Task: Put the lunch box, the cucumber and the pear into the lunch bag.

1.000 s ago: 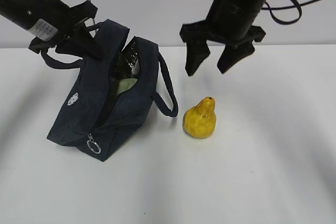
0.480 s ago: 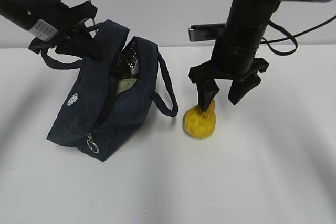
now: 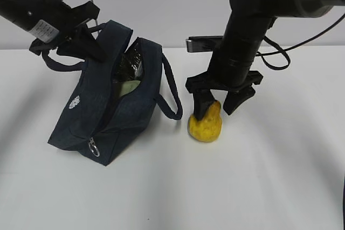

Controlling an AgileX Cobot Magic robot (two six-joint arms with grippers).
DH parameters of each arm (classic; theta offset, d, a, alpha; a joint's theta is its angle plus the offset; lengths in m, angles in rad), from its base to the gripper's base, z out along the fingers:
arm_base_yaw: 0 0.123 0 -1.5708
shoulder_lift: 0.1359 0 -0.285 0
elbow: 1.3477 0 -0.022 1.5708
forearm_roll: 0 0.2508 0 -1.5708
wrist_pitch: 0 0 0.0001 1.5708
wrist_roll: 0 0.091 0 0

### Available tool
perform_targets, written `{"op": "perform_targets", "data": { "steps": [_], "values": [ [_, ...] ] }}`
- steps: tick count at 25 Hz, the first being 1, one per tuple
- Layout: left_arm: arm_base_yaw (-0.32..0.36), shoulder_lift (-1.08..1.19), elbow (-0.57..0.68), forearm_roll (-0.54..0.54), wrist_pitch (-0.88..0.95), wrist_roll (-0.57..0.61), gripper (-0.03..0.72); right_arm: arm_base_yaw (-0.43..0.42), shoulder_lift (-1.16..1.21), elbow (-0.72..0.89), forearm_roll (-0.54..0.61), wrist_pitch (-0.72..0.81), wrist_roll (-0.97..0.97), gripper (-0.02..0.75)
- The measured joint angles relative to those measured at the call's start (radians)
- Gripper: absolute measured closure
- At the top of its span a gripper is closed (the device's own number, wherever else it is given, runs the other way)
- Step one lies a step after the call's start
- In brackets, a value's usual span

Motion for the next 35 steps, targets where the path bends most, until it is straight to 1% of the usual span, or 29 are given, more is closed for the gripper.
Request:
{"op": "perform_targets", "data": {
  "steps": [5,15,17,21,24,27,30,32,35],
  "values": [
    [0.0,0.0,0.0,0.001,0.0,0.0,0.687,0.0,0.004,0.0,0.014,-0.046,-0.005,0.167],
    [0.0,0.0,0.0,0.001,0.002,0.0,0.687,-0.002,0.012,0.0,0.014,-0.084,-0.008,0.178],
    [0.0,0.0,0.0,0.001,0.002,0.0,0.687,-0.002,0.012,0.0,0.014,-0.084,-0.008,0.22],
    [0.0,0.0,0.0,0.001,0.002,0.0,0.687,-0.002,0.012,0.0,0.014,-0.084,-0.008,0.344],
    [0.0,0.0,0.0,0.001,0.002,0.0,0.687,-0.002,0.012,0.0,0.014,-0.084,-0.008,0.411],
    [0.0,0.0,0.0,0.002,0.002,0.0,0.687,-0.002,0.012,0.0,0.014,-0.084,-0.008,0.438],
    [0.0,0.0,0.0,0.002,0.002,0.0,0.687,-0.002,0.012,-0.005,0.012,-0.075,-0.008,0.444],
    [0.0,0.0,0.0,0.003,0.002,0.0,0.687,-0.002,0.012,-0.023,-0.005,-0.04,-0.008,0.447],
    [0.0,0.0,0.0,0.005,0.003,0.0,0.687,-0.002,0.014,-0.094,-0.029,0.025,-0.008,0.447]
  ]
}}
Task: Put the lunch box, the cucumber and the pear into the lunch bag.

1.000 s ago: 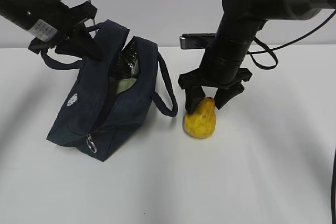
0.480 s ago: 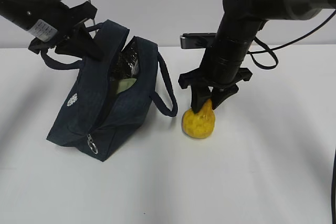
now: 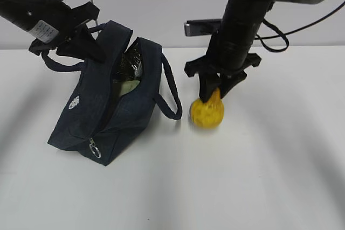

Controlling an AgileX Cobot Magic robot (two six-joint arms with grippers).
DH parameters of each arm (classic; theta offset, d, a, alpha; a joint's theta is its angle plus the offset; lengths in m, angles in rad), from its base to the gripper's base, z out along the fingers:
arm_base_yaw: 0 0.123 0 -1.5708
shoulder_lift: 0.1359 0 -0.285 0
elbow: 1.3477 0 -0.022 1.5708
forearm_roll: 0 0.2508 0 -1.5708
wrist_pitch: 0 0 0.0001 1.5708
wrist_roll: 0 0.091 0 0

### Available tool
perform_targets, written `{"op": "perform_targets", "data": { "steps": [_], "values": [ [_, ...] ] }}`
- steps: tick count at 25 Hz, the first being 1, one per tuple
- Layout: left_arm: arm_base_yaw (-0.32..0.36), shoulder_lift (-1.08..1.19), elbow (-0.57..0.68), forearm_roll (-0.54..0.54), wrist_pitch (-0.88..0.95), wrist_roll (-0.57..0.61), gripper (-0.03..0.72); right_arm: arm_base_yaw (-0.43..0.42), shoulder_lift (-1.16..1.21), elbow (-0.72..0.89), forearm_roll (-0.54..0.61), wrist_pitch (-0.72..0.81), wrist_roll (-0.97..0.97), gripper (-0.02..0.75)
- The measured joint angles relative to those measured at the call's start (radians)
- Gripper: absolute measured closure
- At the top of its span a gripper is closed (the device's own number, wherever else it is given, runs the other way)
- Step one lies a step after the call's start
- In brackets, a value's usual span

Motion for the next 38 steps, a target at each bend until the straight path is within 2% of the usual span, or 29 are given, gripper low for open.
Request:
{"op": "perform_targets", "data": {
  "steps": [6,11,17,27,29,34,38],
  "values": [
    [0.0,0.0,0.0,0.004,0.0,0.0,0.687,-0.001,-0.002,-0.233,0.001,0.024,0.004,0.447],
    [0.0,0.0,0.0,0.006,-0.001,0.0,0.687,-0.001,-0.029,-0.346,0.11,0.038,0.006,0.447],
    [0.0,0.0,0.0,0.008,-0.002,0.0,0.687,-0.001,-0.014,-0.366,0.318,0.046,-0.018,0.447],
    [0.001,0.0,0.0,0.01,-0.003,0.0,0.687,0.0,0.133,-0.366,0.571,0.042,-0.093,0.44],
    [0.002,0.0,0.0,0.012,-0.003,0.0,0.687,0.0,0.144,-0.366,0.59,0.041,-0.1,0.402],
    [0.002,0.0,0.0,0.01,-0.003,0.0,0.687,0.0,0.144,-0.371,0.607,0.038,-0.107,0.146],
    [0.002,0.0,0.0,0.01,-0.003,0.0,0.687,0.0,0.145,-0.421,0.547,0.038,-0.102,0.096]
  ]
}}
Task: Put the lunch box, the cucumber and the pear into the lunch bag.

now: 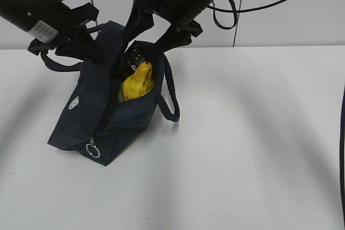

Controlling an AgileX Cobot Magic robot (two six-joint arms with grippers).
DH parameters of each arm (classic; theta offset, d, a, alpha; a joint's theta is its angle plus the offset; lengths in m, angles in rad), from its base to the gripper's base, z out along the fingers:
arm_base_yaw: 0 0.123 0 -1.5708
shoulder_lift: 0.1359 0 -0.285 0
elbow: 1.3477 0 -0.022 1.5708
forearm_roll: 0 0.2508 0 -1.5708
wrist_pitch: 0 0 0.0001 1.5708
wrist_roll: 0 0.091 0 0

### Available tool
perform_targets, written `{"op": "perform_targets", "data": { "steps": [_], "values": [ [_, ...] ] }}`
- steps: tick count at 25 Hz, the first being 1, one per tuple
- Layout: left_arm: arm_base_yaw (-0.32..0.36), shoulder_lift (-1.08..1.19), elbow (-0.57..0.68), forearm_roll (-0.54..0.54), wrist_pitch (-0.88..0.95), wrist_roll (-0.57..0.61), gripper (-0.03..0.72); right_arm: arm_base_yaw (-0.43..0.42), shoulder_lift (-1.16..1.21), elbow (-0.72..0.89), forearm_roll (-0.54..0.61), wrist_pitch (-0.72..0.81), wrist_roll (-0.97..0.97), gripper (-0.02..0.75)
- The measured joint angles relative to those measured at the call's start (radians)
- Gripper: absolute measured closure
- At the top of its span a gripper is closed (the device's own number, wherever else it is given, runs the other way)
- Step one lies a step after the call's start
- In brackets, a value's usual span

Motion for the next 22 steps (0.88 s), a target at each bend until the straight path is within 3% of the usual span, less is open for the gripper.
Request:
{"op": "perform_targets", "data": {
  "steps": [4,8,14,22],
  "values": [
    [0.0,0.0,0.0,0.0,0.0,0.0,0.687,-0.002,-0.008,-0.051,-0.145,0.0,0.062,0.105],
    [0.0,0.0,0.0,0.0,0.0,0.0,0.687,-0.004,-0.026,-0.055,-0.248,0.002,0.113,0.164],
    [0.0,0.0,0.0,0.0,0.001,0.0,0.687,-0.006,-0.03,0.022,-0.251,0.002,0.124,0.248],
    [0.0,0.0,0.0,0.0,0.002,0.0,0.687,-0.006,-0.03,0.106,-0.251,0.002,0.125,0.263]
  ]
}}
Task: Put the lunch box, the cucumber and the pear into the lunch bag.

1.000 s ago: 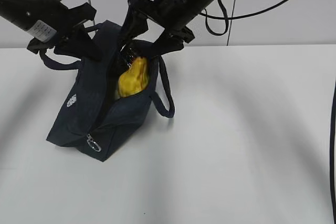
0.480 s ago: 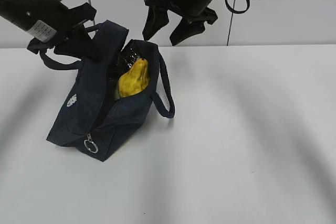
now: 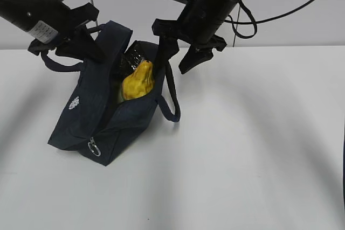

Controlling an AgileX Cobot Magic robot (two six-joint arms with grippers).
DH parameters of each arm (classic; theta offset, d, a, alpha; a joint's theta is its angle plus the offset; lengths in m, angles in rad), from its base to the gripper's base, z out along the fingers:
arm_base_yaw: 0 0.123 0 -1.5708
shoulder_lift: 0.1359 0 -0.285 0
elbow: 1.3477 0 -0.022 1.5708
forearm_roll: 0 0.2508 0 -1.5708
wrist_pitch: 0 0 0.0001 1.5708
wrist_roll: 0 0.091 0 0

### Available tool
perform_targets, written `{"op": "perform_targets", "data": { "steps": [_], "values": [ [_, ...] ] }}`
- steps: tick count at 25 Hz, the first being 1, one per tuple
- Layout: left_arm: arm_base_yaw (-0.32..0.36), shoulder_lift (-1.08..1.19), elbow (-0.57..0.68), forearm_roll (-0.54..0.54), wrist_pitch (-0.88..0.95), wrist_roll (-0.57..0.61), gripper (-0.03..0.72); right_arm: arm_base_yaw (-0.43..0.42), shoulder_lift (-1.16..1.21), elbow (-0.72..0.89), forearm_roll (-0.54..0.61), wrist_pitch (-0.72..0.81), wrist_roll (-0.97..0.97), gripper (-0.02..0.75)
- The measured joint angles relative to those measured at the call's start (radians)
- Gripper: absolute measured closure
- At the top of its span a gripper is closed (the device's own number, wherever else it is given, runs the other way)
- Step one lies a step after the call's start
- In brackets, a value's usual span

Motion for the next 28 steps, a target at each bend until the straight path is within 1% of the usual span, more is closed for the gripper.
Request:
{"op": "perform_targets", "data": {
  "steps": [2,4,9,12,13,16,18,21,24,28],
  "values": [
    [0.0,0.0,0.0,0.0,0.0,0.0,0.687,0.0,0.0,0.009,0.002,0.0,0.0,0.297],
    [0.0,0.0,0.0,0.0,0.0,0.0,0.687,0.0,0.002,0.009,0.034,0.0,0.0,0.357],
    [0.0,0.0,0.0,0.0,0.0,0.0,0.687,0.0,0.039,0.009,0.145,-0.005,0.0,0.563],
    [0.0,0.0,0.0,0.0,0.001,0.0,0.687,0.0,0.045,0.011,0.153,-0.006,0.0,0.693],
    [0.0,0.0,0.0,-0.005,0.001,0.0,0.687,0.0,0.045,0.011,0.151,-0.008,-0.002,0.723],
    [0.0,0.0,0.0,-0.048,0.009,0.0,0.687,0.0,0.027,0.011,0.093,-0.008,-0.002,0.741],
    [-0.004,0.0,0.0,-0.106,0.016,0.001,0.687,0.0,-0.006,0.011,0.045,-0.008,-0.002,0.743],
    [-0.027,0.0,0.0,-0.193,0.019,0.005,0.687,0.0,-0.081,0.011,-0.03,0.01,-0.002,0.743],
    [-0.082,0.0,0.0,-0.235,-0.006,0.012,0.687,0.0,-0.162,0.011,-0.122,0.021,0.0,0.743],
    [-0.17,0.002,0.0,-0.257,-0.089,0.012,0.687,-0.002,-0.228,0.011,-0.234,0.035,0.002,0.743]
  ]
}}
